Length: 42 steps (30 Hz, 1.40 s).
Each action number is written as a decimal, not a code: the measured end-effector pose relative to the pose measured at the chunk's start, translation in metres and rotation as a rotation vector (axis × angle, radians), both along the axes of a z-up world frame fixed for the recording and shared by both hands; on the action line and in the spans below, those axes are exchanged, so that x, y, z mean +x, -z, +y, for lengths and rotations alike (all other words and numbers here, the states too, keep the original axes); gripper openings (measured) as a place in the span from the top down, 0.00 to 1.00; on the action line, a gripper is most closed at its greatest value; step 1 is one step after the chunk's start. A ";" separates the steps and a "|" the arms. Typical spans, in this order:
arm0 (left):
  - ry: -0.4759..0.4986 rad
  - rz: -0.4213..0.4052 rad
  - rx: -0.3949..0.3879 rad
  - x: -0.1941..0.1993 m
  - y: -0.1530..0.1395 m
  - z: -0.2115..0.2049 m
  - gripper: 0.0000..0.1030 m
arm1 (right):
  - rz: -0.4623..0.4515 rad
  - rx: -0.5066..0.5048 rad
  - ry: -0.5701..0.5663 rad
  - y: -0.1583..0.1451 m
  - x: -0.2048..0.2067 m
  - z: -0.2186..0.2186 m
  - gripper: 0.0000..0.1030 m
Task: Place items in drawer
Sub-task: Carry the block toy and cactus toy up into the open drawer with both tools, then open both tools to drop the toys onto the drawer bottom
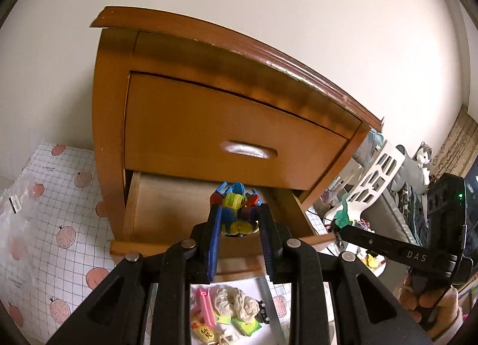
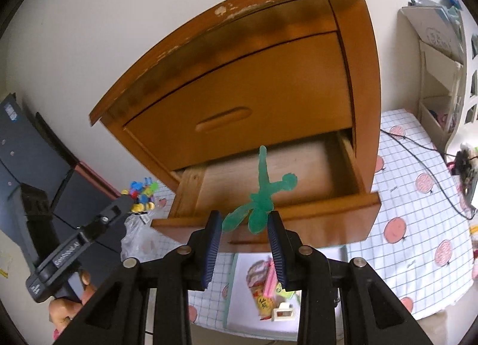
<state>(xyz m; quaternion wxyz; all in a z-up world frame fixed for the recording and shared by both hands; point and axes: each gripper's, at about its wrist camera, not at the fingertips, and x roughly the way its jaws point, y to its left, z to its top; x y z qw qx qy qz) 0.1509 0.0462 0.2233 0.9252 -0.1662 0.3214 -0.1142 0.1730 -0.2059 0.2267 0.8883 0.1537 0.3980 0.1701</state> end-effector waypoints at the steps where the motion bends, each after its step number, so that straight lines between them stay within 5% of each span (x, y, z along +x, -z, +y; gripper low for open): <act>1: -0.001 0.006 -0.003 0.006 0.000 0.000 0.75 | 0.004 -0.007 0.004 -0.002 0.004 0.001 0.67; 12: -0.063 0.096 0.004 0.045 0.036 0.009 0.75 | 0.071 -0.092 0.026 0.015 0.041 0.005 0.67; 27: -0.089 0.108 0.034 0.056 0.044 0.013 0.75 | 0.112 -0.150 0.008 0.041 0.060 0.032 0.62; 37: -0.106 0.120 0.039 0.056 0.047 0.015 0.43 | 0.125 -0.174 0.027 0.046 0.061 0.031 0.55; 42: -0.124 0.136 0.062 0.058 0.049 0.014 0.32 | 0.122 -0.182 0.047 0.049 0.060 0.027 0.35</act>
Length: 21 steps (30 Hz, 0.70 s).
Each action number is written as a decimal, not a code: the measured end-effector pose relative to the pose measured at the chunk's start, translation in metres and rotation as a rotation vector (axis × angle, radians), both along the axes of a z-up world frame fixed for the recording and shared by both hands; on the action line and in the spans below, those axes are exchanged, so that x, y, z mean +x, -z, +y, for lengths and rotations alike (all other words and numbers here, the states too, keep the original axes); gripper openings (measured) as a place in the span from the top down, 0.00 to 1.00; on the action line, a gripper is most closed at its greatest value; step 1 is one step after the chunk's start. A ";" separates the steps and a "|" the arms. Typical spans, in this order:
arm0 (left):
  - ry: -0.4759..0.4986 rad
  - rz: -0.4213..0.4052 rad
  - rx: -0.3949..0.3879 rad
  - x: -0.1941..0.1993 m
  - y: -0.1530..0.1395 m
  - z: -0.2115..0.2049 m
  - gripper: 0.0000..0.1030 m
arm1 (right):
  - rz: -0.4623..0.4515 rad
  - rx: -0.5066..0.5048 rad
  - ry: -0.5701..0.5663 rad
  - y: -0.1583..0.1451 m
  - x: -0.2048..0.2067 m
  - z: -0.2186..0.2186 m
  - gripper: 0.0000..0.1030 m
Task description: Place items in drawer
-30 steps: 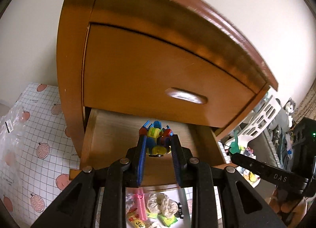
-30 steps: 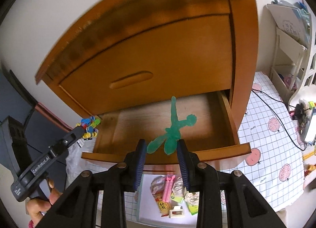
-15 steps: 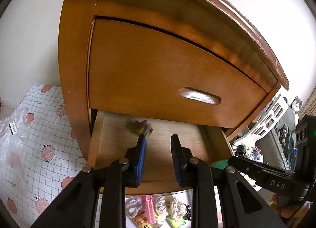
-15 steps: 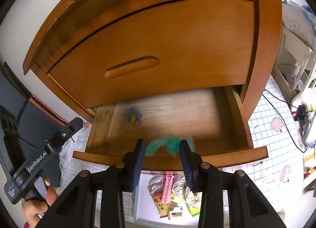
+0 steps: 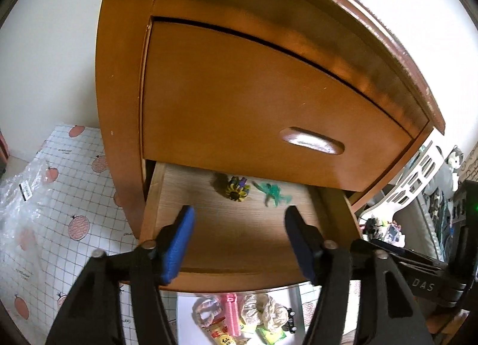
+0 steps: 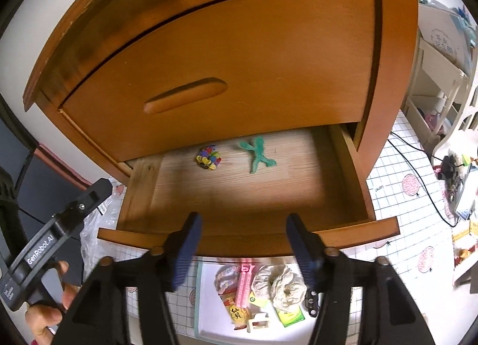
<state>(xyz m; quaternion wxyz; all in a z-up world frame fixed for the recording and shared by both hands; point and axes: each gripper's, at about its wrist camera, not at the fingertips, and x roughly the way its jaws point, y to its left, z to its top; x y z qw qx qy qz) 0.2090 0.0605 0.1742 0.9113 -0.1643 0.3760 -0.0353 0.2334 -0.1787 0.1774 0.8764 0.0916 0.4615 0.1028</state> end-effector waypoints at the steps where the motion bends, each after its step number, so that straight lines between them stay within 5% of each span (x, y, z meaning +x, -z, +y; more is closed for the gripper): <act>1: -0.007 0.002 0.009 0.000 0.001 0.000 0.27 | -0.002 -0.002 0.002 0.000 -0.001 0.000 0.34; 14: -0.064 -0.026 0.094 -0.002 0.008 0.002 0.00 | -0.026 -0.041 -0.002 0.005 -0.004 0.001 0.00; 21: -0.086 -0.067 0.112 -0.008 0.008 0.004 0.00 | -0.036 -0.060 0.007 0.008 -0.007 -0.001 0.00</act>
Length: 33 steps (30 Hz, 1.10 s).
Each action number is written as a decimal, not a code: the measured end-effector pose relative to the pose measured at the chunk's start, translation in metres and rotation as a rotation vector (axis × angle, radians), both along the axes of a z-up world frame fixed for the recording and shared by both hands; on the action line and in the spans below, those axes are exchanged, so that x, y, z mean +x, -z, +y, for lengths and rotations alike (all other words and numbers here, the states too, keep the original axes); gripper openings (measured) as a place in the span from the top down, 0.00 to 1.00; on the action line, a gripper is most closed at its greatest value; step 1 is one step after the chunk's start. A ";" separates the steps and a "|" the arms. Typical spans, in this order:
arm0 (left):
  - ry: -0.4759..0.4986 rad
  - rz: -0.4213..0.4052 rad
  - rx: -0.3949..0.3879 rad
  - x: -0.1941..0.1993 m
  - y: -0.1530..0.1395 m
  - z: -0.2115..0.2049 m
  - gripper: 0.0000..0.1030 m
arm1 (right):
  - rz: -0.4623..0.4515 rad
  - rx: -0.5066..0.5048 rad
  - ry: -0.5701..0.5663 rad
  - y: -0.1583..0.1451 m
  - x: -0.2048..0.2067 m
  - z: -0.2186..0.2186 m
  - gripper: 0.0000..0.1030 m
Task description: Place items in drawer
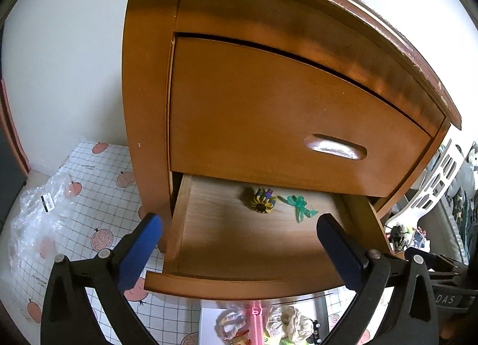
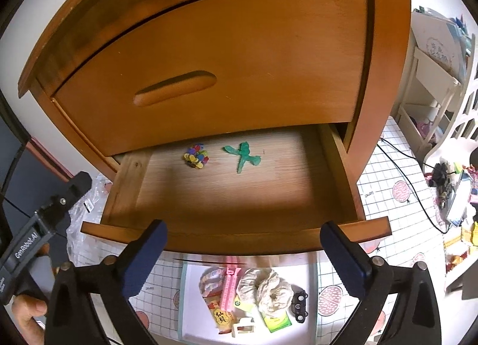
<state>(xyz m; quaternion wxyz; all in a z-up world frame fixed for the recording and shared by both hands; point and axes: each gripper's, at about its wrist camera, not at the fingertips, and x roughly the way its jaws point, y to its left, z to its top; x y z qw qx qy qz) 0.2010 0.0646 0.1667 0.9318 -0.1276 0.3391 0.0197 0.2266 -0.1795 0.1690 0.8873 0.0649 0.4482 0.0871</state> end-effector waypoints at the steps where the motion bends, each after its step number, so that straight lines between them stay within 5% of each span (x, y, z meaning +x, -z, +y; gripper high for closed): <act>1: 0.000 -0.001 0.000 0.000 0.000 0.000 0.00 | -0.002 0.000 0.002 0.000 -0.001 -0.001 0.00; 19: -0.005 -0.162 0.004 -0.088 0.001 -0.023 0.00 | -0.146 -0.006 -0.027 0.012 -0.056 -0.005 0.00; 33: 0.119 -0.082 -0.088 -0.117 0.075 -0.033 0.00 | 0.017 0.035 -0.015 0.119 -0.095 -0.021 0.00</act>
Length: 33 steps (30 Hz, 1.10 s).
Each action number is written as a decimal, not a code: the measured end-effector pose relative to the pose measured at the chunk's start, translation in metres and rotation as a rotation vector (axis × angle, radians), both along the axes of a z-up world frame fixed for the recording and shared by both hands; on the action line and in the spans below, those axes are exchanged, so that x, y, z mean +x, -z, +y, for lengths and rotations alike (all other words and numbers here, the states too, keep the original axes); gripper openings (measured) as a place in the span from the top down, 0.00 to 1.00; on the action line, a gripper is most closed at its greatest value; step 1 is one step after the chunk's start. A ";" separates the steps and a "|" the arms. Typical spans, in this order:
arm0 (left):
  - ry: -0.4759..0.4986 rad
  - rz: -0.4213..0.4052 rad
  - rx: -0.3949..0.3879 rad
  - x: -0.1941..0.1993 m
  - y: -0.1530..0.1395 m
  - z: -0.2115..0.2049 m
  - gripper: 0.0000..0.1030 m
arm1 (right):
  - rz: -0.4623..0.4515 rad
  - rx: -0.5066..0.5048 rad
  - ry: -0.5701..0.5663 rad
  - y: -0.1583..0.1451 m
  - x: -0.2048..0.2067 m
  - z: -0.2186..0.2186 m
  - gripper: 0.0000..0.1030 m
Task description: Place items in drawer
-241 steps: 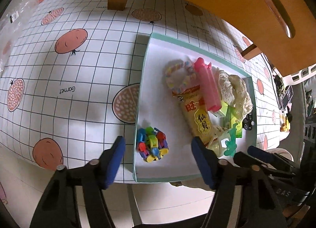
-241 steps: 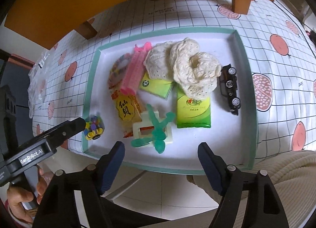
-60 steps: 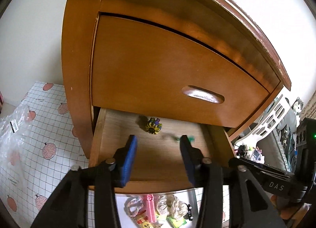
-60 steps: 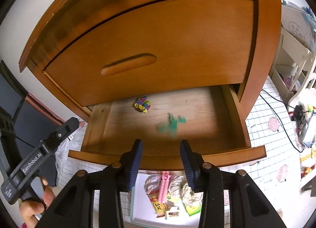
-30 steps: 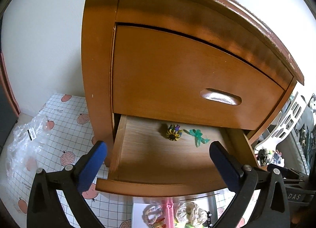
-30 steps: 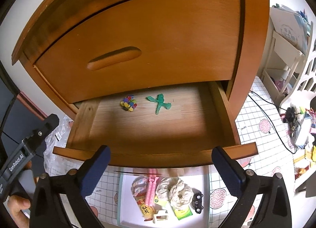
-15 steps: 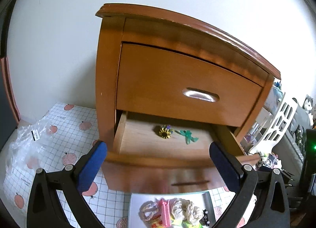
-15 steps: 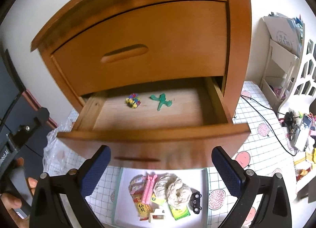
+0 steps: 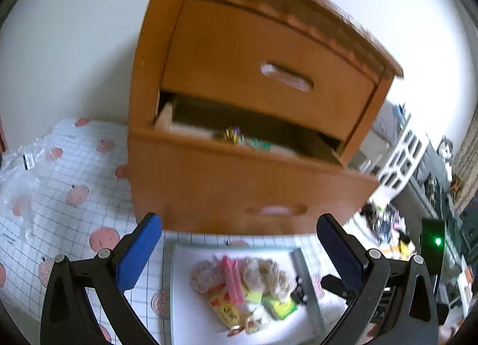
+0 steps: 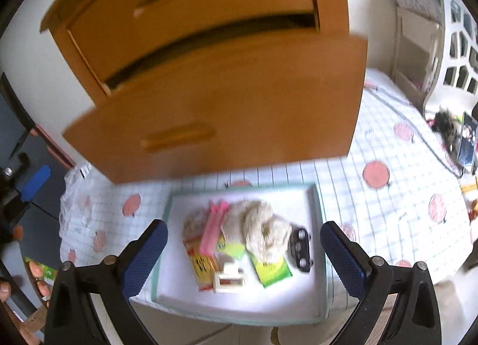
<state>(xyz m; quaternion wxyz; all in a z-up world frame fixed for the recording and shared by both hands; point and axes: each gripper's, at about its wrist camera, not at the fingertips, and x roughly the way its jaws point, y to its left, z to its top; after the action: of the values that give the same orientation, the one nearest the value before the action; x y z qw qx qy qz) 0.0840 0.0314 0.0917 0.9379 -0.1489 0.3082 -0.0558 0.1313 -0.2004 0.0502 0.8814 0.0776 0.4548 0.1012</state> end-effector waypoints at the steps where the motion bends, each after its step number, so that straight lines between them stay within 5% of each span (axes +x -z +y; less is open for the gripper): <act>1: 0.011 0.006 0.009 -0.003 0.006 -0.002 0.00 | 0.005 -0.007 -0.007 0.004 -0.001 0.002 0.00; 6: 0.040 0.075 0.051 -0.008 0.041 -0.008 0.00 | 0.015 -0.043 -0.025 0.022 -0.005 0.009 0.00; 18: 0.013 0.232 0.000 -0.001 0.093 0.002 0.00 | 0.125 -0.124 -0.037 0.063 -0.002 0.013 0.00; 33: 0.011 0.233 0.052 0.017 0.110 -0.011 0.00 | 0.150 -0.097 0.013 0.077 0.016 0.006 0.00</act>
<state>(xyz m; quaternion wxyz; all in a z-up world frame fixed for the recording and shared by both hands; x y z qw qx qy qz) 0.1010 0.0207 -0.0182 0.8989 -0.1286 0.4173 -0.0351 0.1471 -0.1946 -0.0265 0.8483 0.0453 0.5233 0.0673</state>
